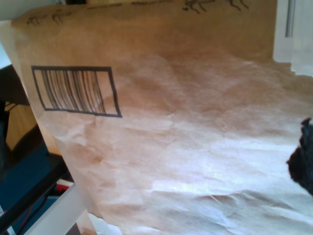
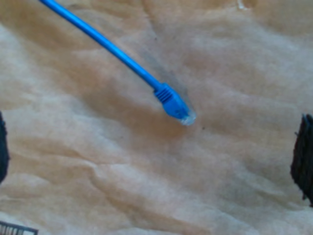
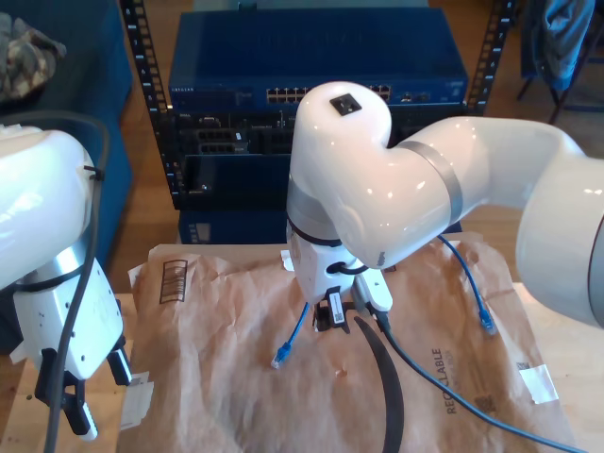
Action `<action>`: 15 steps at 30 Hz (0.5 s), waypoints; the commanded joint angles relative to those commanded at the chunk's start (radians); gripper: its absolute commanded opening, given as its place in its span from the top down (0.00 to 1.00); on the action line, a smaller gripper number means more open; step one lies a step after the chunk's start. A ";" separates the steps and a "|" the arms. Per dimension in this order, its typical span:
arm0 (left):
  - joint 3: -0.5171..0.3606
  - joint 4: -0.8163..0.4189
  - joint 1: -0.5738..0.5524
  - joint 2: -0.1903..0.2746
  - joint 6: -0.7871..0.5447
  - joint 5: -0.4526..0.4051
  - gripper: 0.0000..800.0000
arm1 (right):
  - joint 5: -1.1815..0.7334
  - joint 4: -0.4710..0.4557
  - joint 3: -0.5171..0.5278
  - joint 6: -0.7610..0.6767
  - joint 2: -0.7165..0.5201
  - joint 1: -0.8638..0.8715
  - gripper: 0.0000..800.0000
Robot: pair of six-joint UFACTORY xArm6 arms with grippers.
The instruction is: Grab the cable and plug it in
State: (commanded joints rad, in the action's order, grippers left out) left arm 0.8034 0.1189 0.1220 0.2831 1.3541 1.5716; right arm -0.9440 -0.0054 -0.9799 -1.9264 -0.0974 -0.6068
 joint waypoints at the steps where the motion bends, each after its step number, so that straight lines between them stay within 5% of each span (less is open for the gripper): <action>1: 0.005 0.000 0.000 0.000 0.000 0.000 0.00 | 0.000 0.000 -0.002 0.040 0.000 0.000 0.01; 9: 0.014 0.000 0.000 -0.003 -0.003 -0.002 0.00 | -0.005 0.002 0.002 0.502 0.002 0.000 0.00; 15: 0.012 0.000 0.000 -0.003 -0.006 0.002 0.00 | -0.008 0.000 -0.014 0.624 0.061 -0.009 0.00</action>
State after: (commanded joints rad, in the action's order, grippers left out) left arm 0.8157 0.1189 0.1220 0.2800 1.3479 1.5731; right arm -0.9517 -0.0054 -0.9937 -1.3019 -0.0361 -0.6160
